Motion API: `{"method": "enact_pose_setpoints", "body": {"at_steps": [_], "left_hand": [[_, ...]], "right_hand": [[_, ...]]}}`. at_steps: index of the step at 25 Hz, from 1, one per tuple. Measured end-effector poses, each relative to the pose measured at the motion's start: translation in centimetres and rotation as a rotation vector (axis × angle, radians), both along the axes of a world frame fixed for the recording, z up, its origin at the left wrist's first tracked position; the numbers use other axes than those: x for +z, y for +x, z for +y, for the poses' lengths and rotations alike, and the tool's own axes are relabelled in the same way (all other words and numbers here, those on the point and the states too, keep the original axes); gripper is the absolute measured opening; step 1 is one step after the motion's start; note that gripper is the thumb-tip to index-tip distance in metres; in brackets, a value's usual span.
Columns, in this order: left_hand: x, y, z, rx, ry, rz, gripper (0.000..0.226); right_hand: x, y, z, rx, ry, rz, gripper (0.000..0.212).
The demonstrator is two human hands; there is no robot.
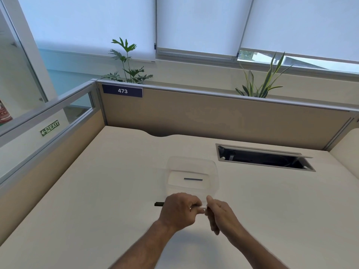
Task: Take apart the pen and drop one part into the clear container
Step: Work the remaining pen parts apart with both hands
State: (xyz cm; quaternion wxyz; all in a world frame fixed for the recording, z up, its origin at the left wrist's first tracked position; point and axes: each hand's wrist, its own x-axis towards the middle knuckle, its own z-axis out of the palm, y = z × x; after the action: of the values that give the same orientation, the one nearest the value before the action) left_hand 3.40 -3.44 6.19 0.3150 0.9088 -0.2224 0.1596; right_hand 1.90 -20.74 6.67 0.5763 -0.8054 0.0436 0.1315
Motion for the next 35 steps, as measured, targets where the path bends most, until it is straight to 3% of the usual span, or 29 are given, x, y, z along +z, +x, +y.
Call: {"method": "enact_pose_setpoints", "body": {"at_steps": [3, 7, 14, 17, 20, 23, 27, 29, 32, 35], "left_hand": [[0.3, -0.1, 0.1, -0.03, -0.005, 0.038, 0.022], [0.9, -0.1, 0.0, -0.11, -0.087, 0.207, 0.026], [1.9, 0.2, 0.0, -0.275, -0.112, 0.564, 0.031], [1.6, 0.3, 0.1, -0.269, -0.093, 0.588, 0.033], [1.5, 0.4, 0.1, -0.226, -0.094, 0.486, 0.027], [1.4, 0.3, -0.1, -0.154, -0.123, 0.339, 0.013], [1.2, 0.3, -0.3, -0.042, -0.093, 0.222, 0.014], [1.2, 0.4, -0.4, -0.036, -0.05, 0.215, 0.014], [1.5, 0.5, -0.3, -0.074, 0.021, 0.277, 0.028], [2.1, 0.4, 0.0, -0.165, 0.008, 0.361, 0.023]], "right_hand": [[-0.3, -0.2, -0.8, 0.067, -0.109, -0.269, 0.031], [-0.7, -0.3, -2.0, 0.194, -0.327, -0.583, 0.02], [-1.5, 0.1, -2.4, 0.227, -0.48, -0.876, 0.023], [-1.8, -0.2, -1.7, 0.172, -0.475, -0.884, 0.024], [-1.6, -0.2, -0.9, 0.084, -0.416, -0.801, 0.034], [-1.2, 0.2, -0.1, -0.001, -0.293, -0.566, 0.056], [-1.3, 0.8, 0.2, -0.058, -0.179, -0.252, 0.056], [-1.1, 0.7, 0.0, -0.02, -0.207, -0.287, 0.054], [-0.9, 0.1, -1.1, 0.132, -0.347, -0.535, 0.031], [-1.0, 0.0, -2.3, 0.227, -0.441, -0.691, 0.019]]}}
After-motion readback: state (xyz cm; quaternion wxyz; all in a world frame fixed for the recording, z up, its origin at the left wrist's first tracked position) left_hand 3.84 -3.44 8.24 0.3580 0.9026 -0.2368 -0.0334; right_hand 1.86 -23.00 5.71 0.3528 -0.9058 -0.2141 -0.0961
